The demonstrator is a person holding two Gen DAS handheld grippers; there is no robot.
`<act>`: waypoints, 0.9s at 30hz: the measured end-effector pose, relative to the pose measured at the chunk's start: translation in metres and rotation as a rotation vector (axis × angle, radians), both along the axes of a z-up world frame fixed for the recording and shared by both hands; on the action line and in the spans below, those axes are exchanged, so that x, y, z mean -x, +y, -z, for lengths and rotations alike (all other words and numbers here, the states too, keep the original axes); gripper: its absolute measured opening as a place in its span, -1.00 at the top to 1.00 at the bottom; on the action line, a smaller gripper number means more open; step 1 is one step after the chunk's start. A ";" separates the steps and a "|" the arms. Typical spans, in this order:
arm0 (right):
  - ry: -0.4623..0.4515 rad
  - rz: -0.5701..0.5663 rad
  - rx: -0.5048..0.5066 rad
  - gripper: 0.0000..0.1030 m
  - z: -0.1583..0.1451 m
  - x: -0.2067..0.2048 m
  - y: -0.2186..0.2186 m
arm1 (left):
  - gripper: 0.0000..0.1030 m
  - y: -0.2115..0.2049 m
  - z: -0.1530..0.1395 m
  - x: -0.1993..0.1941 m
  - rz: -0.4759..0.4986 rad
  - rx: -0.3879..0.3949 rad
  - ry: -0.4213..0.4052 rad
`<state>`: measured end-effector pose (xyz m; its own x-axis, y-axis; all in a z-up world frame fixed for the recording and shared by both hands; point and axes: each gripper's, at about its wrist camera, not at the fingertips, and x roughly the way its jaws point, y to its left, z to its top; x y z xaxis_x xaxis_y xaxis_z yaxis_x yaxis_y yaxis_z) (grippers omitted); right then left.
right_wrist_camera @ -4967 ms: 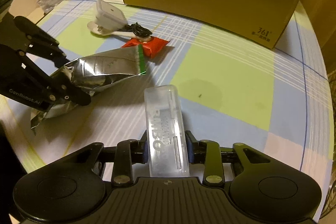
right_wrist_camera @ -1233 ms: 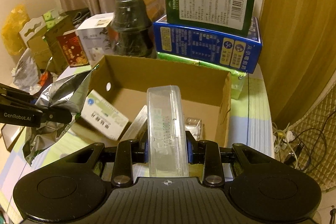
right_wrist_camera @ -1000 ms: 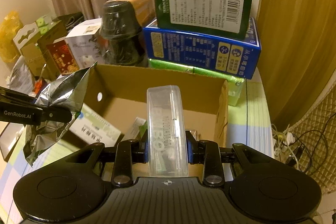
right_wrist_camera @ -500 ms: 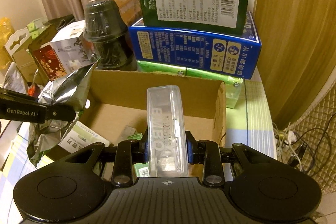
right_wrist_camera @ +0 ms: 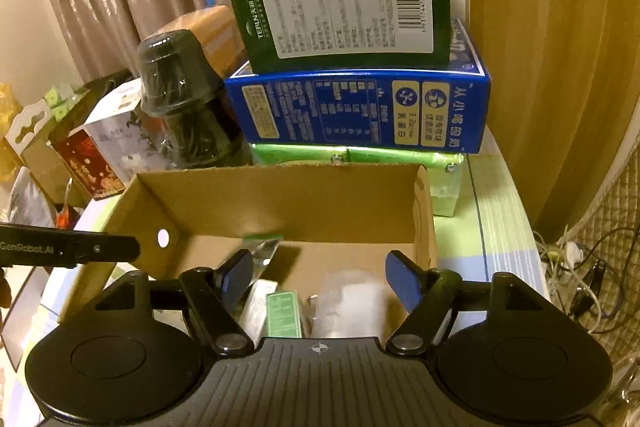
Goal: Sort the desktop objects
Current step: 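Withdraw both tools from the cardboard box back over the table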
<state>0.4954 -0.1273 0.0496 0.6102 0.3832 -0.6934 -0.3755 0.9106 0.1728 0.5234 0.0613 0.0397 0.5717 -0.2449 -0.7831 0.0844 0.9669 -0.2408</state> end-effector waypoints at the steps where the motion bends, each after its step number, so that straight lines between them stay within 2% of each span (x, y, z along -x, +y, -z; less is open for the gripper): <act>1: -0.002 0.005 0.001 -0.37 0.000 0.002 -0.002 | 0.09 0.001 0.000 0.003 0.000 -0.004 -0.004; 7: -0.012 0.017 -0.010 -0.38 -0.011 0.023 -0.014 | 0.09 0.008 -0.004 0.024 0.005 0.010 -0.014; 14: -0.034 -0.009 0.027 -0.62 -0.024 0.064 -0.015 | -0.02 0.007 -0.012 0.062 0.015 0.033 -0.017; 19: -0.042 -0.037 0.056 -0.88 -0.026 0.101 -0.013 | -0.21 0.007 -0.019 0.098 0.016 0.020 -0.029; 21: -0.042 -0.050 0.070 -0.96 -0.027 0.116 -0.012 | -0.36 0.006 -0.021 0.112 0.027 0.005 -0.032; 27: -0.040 -0.090 0.092 -0.96 -0.026 0.157 -0.007 | -0.60 0.014 -0.028 0.159 0.020 -0.005 -0.049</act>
